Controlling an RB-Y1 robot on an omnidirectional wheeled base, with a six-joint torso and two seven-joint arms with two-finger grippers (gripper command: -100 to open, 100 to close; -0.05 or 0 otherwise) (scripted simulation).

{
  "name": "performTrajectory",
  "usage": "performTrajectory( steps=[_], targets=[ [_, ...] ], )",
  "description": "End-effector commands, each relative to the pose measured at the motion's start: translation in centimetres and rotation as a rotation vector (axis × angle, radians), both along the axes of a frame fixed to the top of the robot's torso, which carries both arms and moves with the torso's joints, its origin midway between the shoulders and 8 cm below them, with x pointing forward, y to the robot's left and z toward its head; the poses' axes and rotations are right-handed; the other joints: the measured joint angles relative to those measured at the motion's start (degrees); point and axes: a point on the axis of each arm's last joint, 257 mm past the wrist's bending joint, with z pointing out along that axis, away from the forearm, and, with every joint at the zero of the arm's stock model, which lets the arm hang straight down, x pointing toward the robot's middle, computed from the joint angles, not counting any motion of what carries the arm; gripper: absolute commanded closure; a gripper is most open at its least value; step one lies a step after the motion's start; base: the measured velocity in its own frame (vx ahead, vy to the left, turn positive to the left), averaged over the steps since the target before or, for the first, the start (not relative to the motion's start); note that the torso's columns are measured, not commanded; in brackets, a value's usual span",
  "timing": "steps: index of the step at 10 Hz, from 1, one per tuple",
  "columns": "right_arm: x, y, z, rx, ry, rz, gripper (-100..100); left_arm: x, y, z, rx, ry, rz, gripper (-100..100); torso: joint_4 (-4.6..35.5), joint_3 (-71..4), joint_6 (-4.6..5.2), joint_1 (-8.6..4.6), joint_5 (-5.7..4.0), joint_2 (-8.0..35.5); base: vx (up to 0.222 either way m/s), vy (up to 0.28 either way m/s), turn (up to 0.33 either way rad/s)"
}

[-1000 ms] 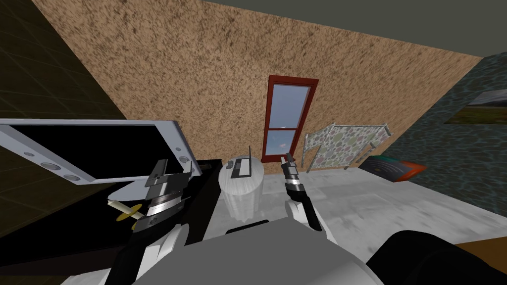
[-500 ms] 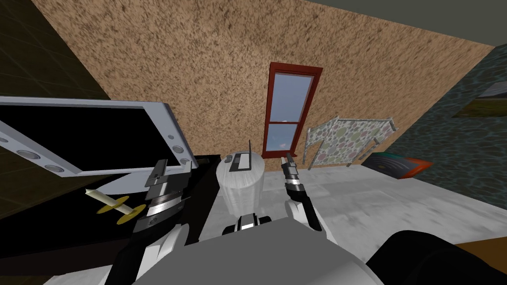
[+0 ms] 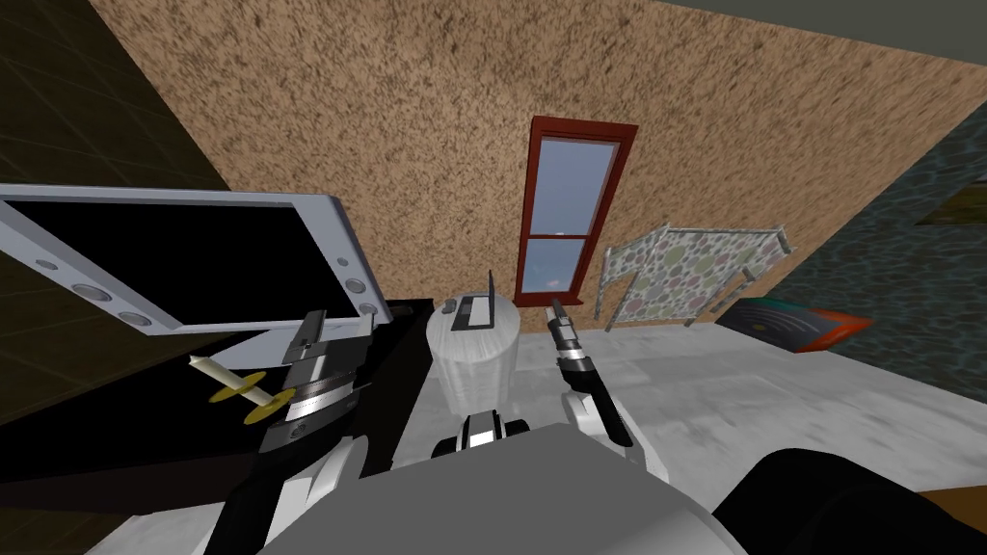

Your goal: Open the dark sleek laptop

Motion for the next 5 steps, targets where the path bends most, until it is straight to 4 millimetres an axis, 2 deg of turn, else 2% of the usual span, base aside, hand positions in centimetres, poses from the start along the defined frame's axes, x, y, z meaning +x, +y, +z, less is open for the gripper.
performTrajectory(
  steps=[1,5],
  targets=[
    [0.9,-0.3,-1.6,-0.122,0.065,-0.02,-100,0.0,0.0,0.0,0.0,0.0,0.0,0,0.01,0.01,0.0,-0.09,-0.02,0.03,-0.001,0.079,0.07],
    [2.0,-1.4,-4.4,-0.337,0.171,-0.074,-100,0.0,0.0,0.0,0.0,0.0,0.0,0,0.0,0.0,0.01,-0.06,-0.02,0.01,0.003,0.095,0.081]
  ],
)
